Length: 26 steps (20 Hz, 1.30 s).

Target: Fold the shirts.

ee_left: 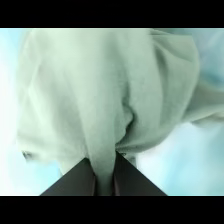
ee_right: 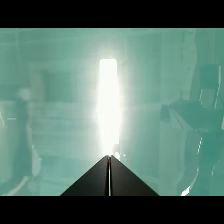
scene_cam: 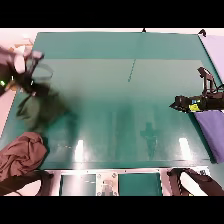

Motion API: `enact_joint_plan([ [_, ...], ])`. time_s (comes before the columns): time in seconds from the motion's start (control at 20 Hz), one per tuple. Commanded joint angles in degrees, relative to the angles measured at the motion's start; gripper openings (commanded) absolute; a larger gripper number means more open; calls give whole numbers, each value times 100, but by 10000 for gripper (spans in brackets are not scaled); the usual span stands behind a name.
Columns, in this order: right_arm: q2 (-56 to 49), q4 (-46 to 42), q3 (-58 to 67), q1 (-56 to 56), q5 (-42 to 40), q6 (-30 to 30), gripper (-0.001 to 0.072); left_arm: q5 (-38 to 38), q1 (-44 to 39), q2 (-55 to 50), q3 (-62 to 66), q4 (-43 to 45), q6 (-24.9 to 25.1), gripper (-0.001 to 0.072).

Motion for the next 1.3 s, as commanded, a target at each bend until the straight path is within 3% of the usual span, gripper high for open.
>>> enact_joint_plan([
  [0.0,4,2,-2,4,0,2,24,68,-1156,118,1672,-1154,-105,23],
  [0.15,4,2,-2,4,-2,2,24,1093,-2096,9,1871,-1700,-269,24],
  [0.4,4,2,-2,4,-2,4,27,1539,-2514,-1353,1867,-2894,-146,25],
  [0.45,2,48,-2,4,-4,4,88,1644,-2518,-1698,1867,-3222,-85,54],
  [0.5,2,52,-2,7,-13,4,198,1751,-2518,-2033,1867,-3473,-68,386],
  [0.55,2,48,-2,4,-13,4,262,1814,-2509,-2356,1867,-3659,-72,652],
  [0.7,2,39,-2,2,4,4,434,1233,-2131,-2614,1888,-3595,-74,664],
  [0.85,4,68,-210,7,48,13,448,-175,-1161,-2409,2096,-3589,-122,663],
  [0.95,4,546,-804,9,57,7,450,-743,-592,-2267,1838,-3602,-118,663],
  [1.1,-13,1779,-2087,289,-667,-483,519,-144,-267,-2111,726,-3993,-55,664],
  [1.25,-313,2492,-2732,1086,-1558,-695,519,1495,-367,-2166,-422,-4732,227,664],
])
